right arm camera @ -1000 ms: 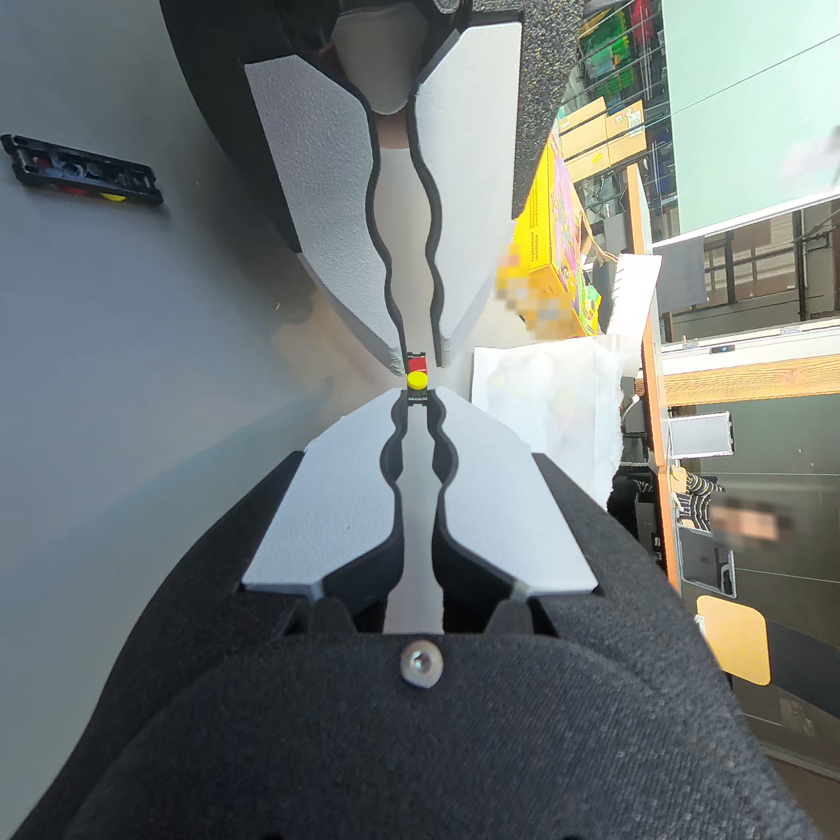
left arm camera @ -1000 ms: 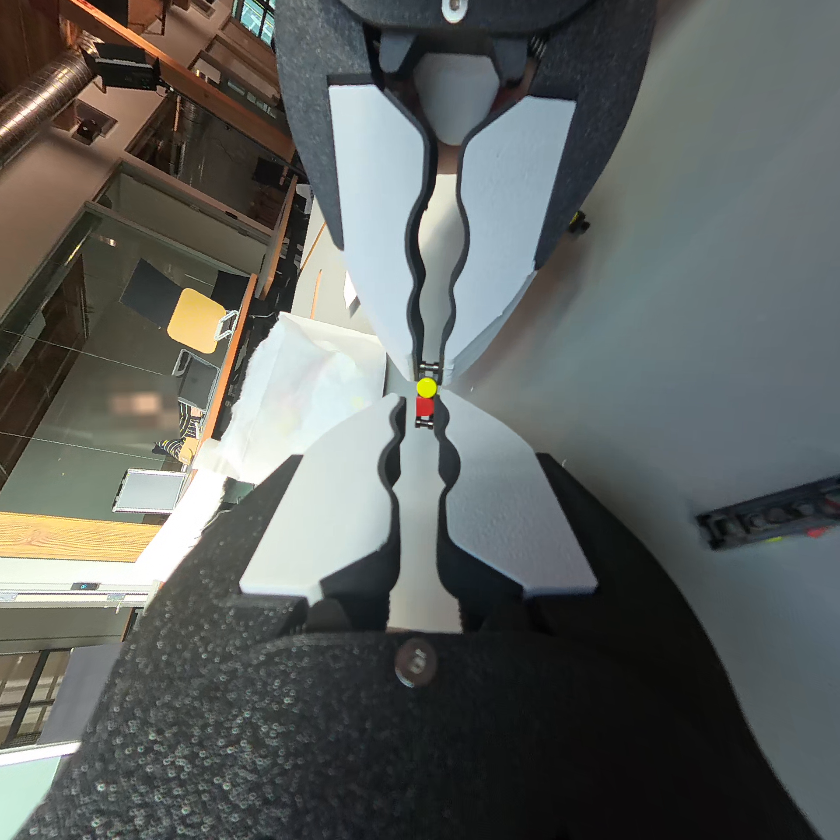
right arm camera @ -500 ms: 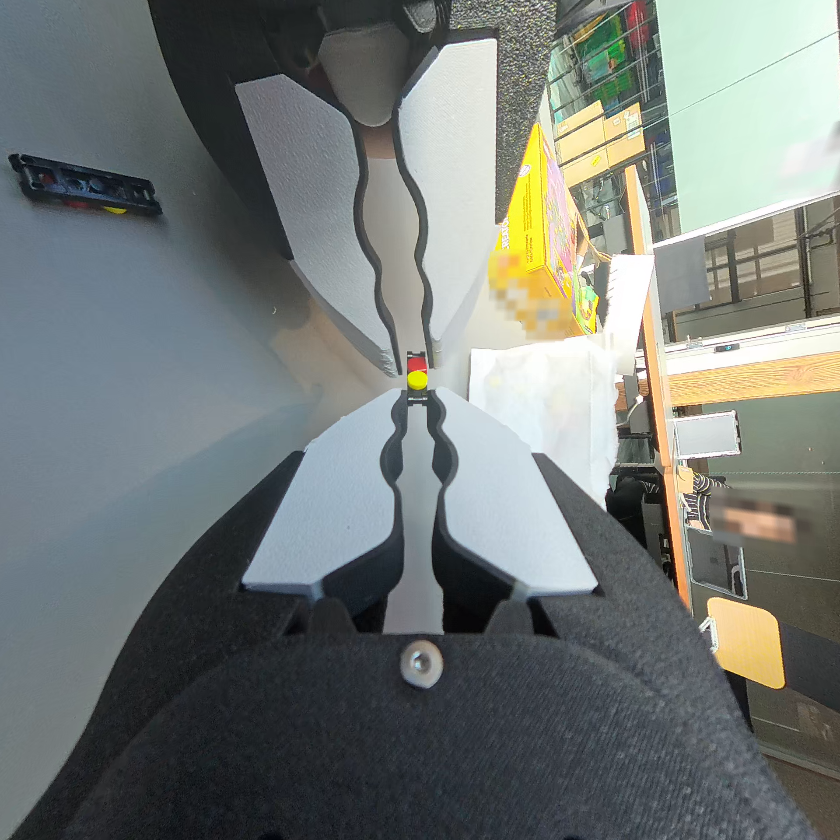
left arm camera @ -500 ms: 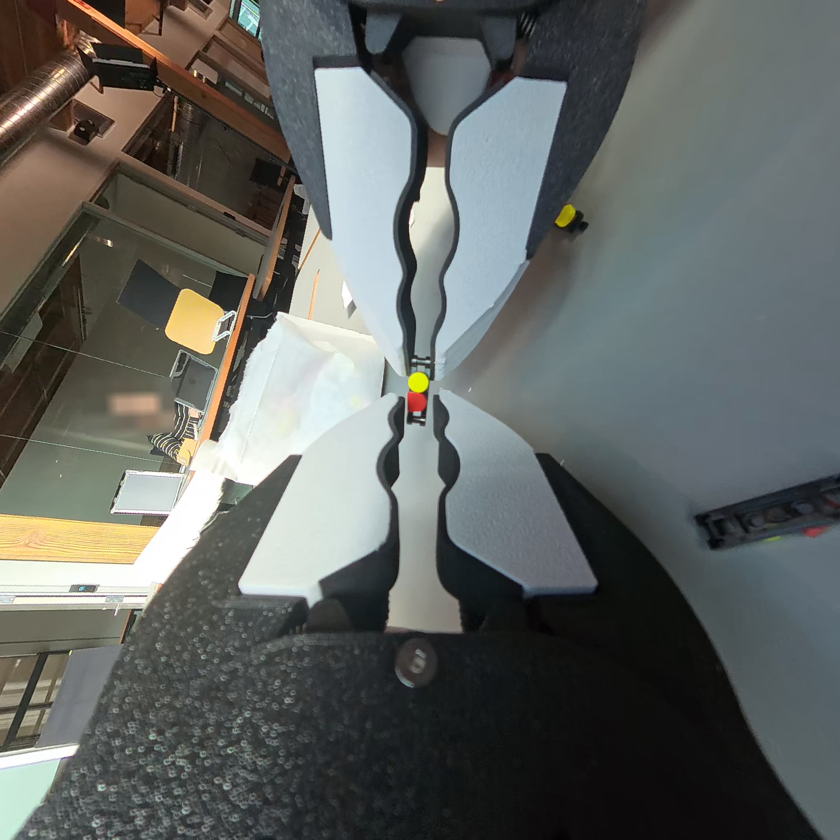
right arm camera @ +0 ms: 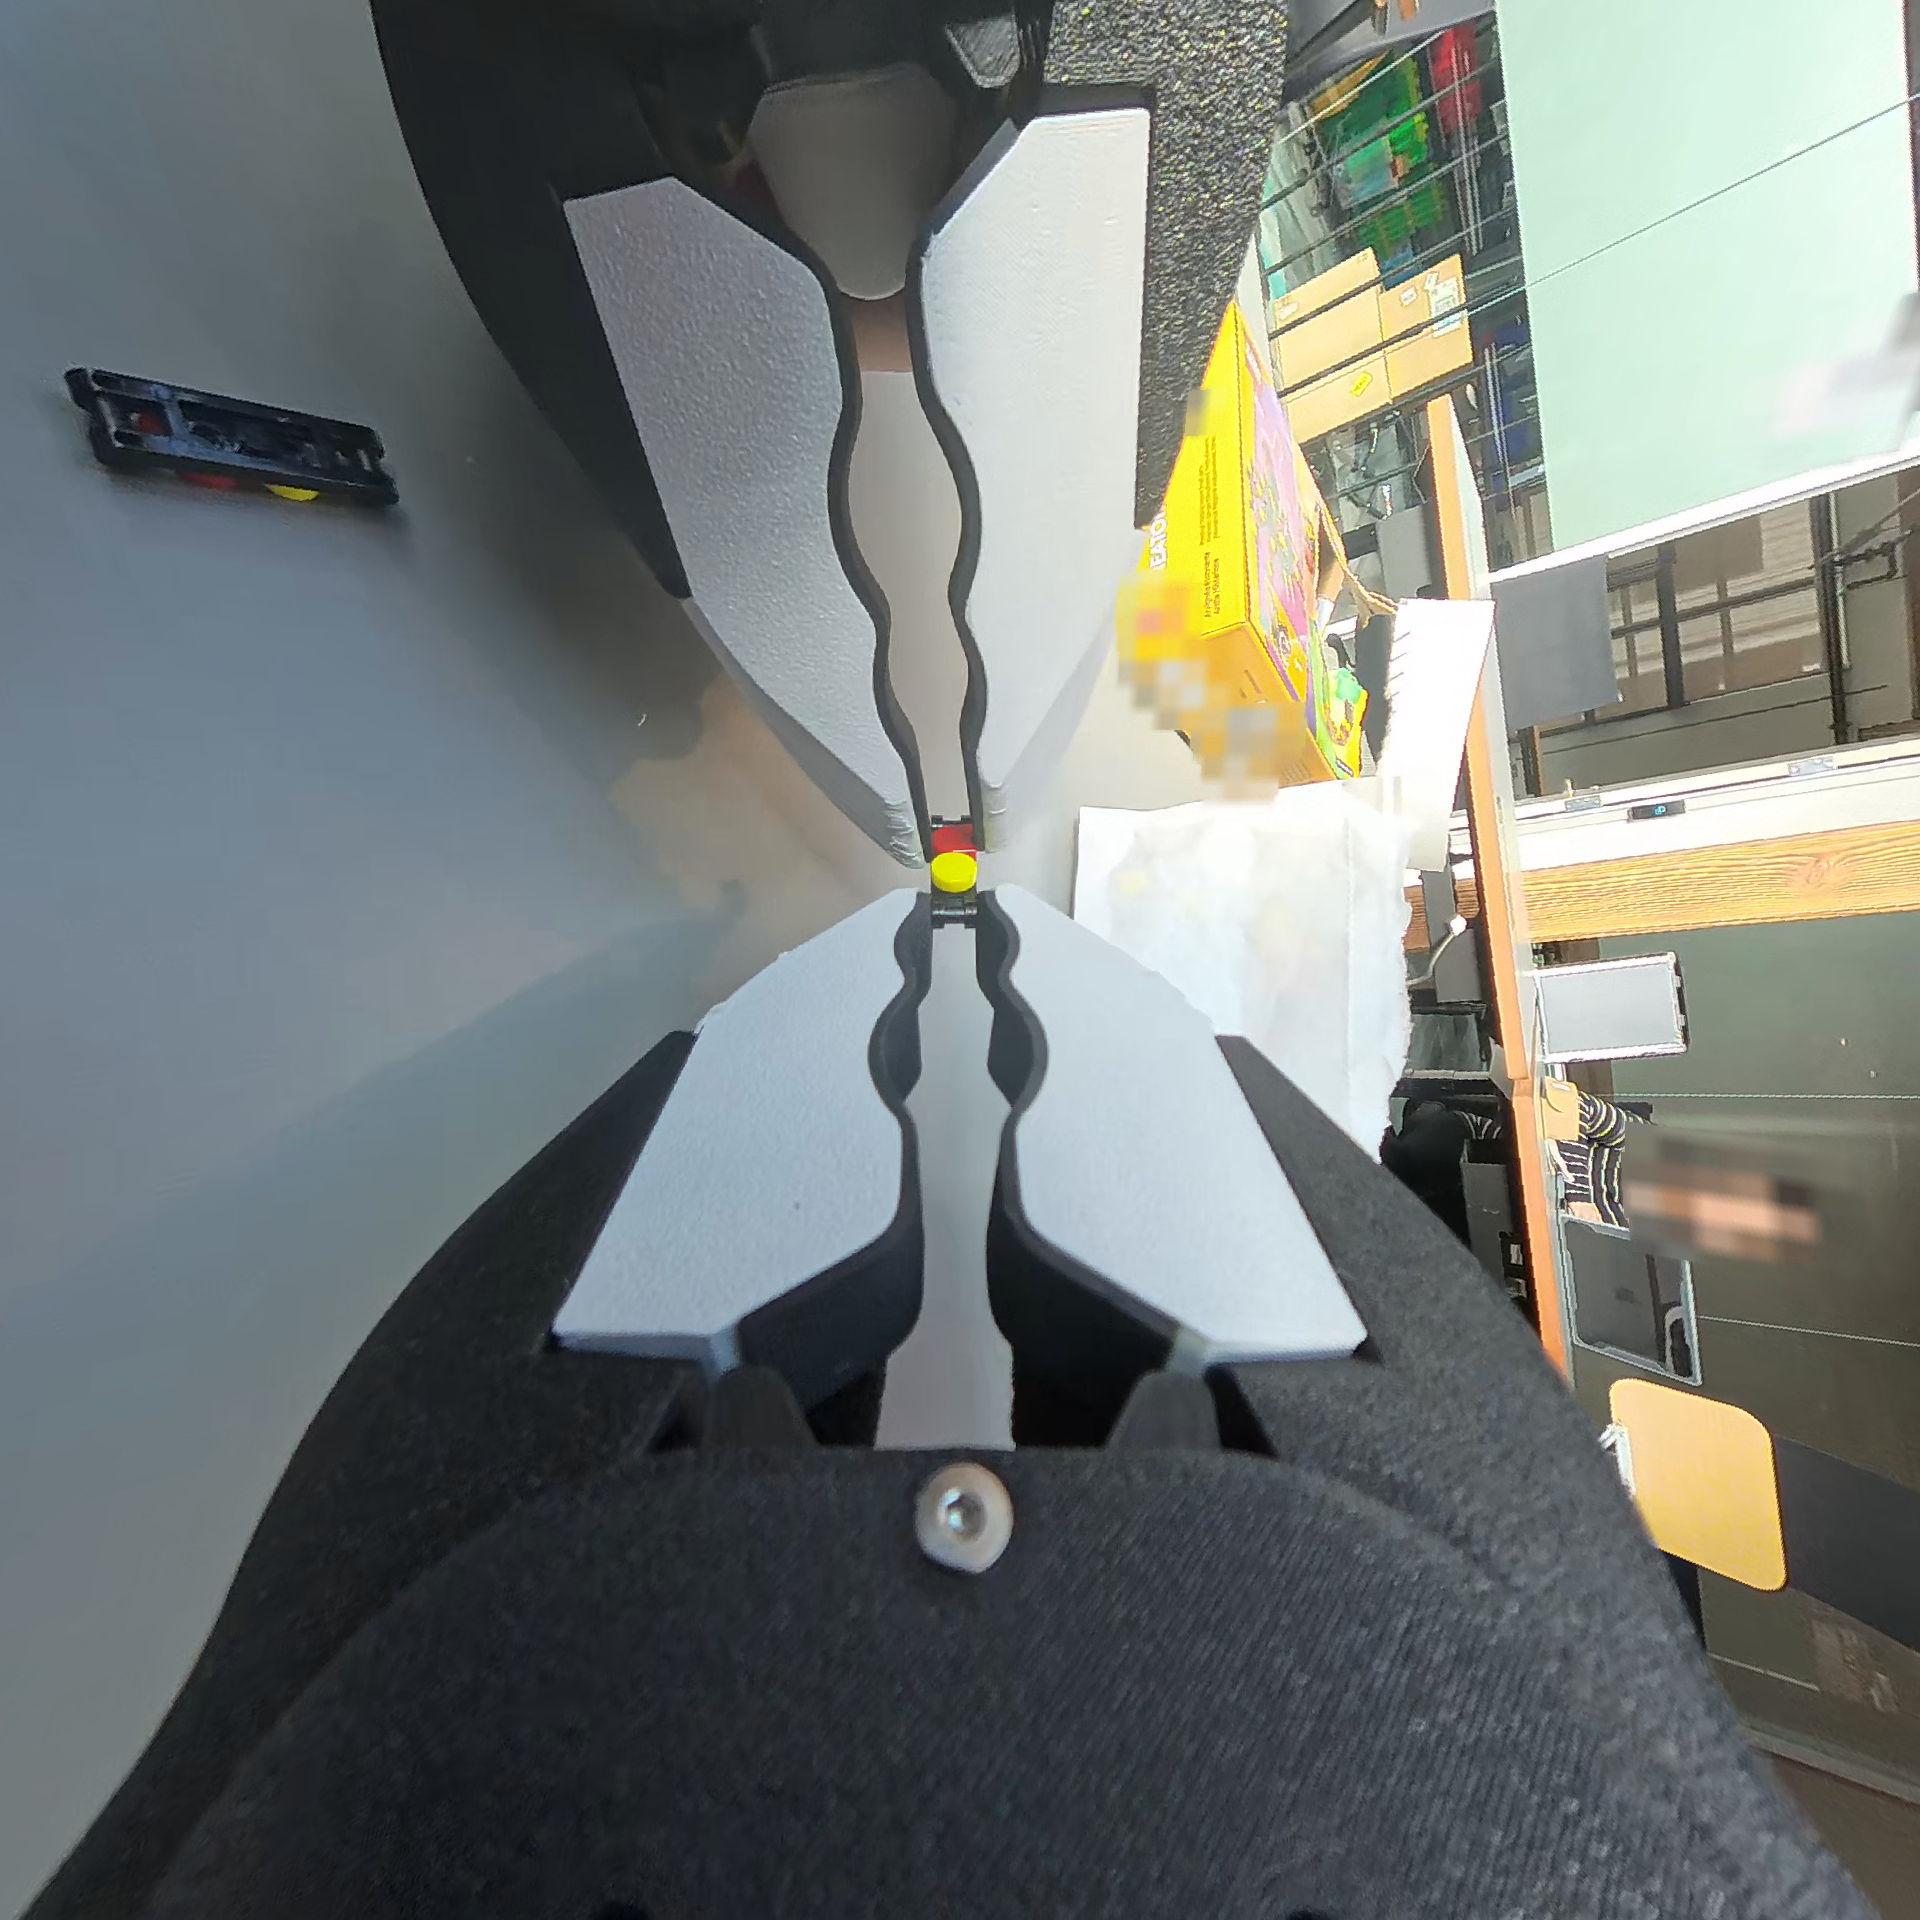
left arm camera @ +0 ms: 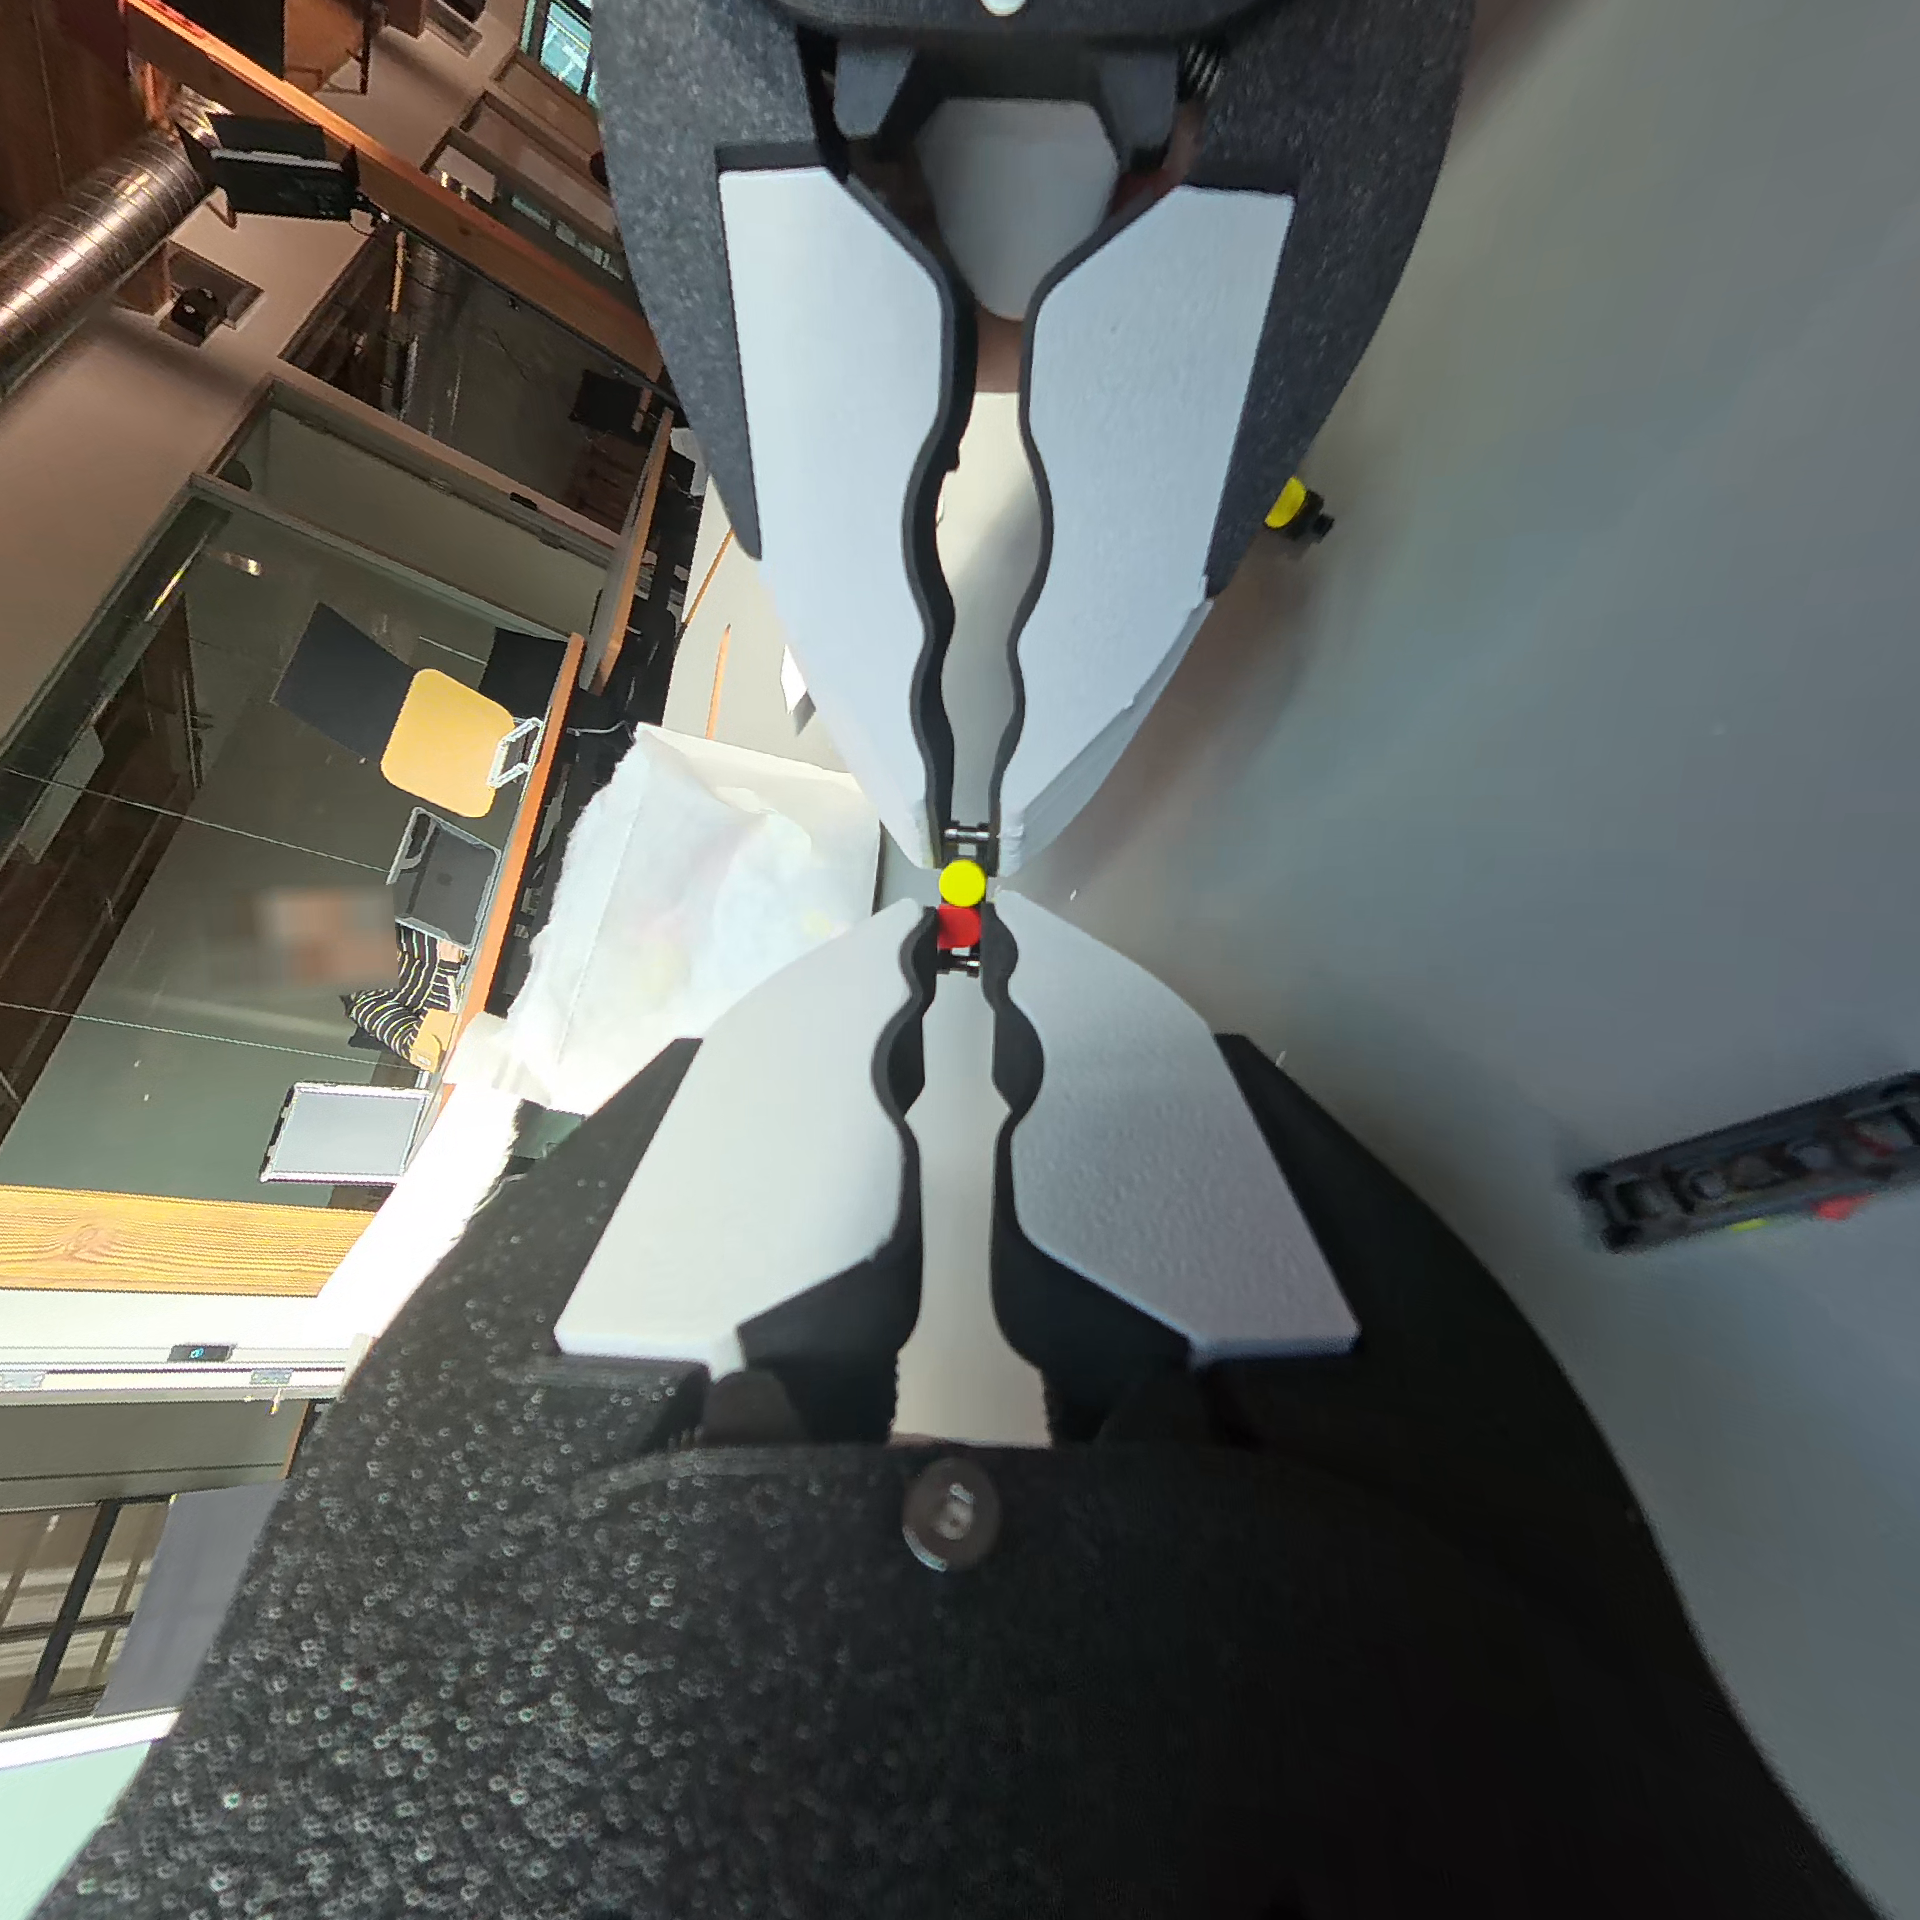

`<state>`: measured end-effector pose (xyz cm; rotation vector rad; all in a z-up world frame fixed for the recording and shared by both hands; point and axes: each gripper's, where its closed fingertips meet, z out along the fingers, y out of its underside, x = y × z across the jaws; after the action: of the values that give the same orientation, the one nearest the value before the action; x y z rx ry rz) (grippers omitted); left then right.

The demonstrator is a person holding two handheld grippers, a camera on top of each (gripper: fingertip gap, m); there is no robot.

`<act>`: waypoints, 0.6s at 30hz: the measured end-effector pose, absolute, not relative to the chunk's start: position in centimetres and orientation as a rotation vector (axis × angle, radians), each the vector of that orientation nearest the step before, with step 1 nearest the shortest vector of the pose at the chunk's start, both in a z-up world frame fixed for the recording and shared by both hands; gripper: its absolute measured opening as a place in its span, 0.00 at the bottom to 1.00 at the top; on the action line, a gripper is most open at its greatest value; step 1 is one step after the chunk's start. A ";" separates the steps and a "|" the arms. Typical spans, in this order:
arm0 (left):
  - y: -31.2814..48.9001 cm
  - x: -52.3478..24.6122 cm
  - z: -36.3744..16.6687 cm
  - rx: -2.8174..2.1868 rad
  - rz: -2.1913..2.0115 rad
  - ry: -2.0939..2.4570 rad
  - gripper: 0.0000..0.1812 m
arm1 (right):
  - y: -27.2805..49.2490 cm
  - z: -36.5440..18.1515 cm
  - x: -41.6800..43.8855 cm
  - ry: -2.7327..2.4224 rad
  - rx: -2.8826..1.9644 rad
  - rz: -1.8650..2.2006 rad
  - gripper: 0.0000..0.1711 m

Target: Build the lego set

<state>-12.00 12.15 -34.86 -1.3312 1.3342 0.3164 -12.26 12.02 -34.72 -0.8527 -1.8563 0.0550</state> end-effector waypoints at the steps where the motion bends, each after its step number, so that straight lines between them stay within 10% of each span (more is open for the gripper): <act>1: 12.2 -12.0 -34.9 -1.329 0.324 1.337 0.04 | 12.0 -34.7 -12.3 -1.857 -0.852 0.053 0.05; 18: 12.1 -11.9 -34.9 -1.313 0.352 1.341 0.04 | 12.0 -34.8 -12.2 -1.860 -0.866 0.064 0.04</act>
<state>-11.95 12.11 -34.85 -1.3125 1.3411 0.3515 -12.22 12.03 -34.76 -0.8661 -1.8601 0.0637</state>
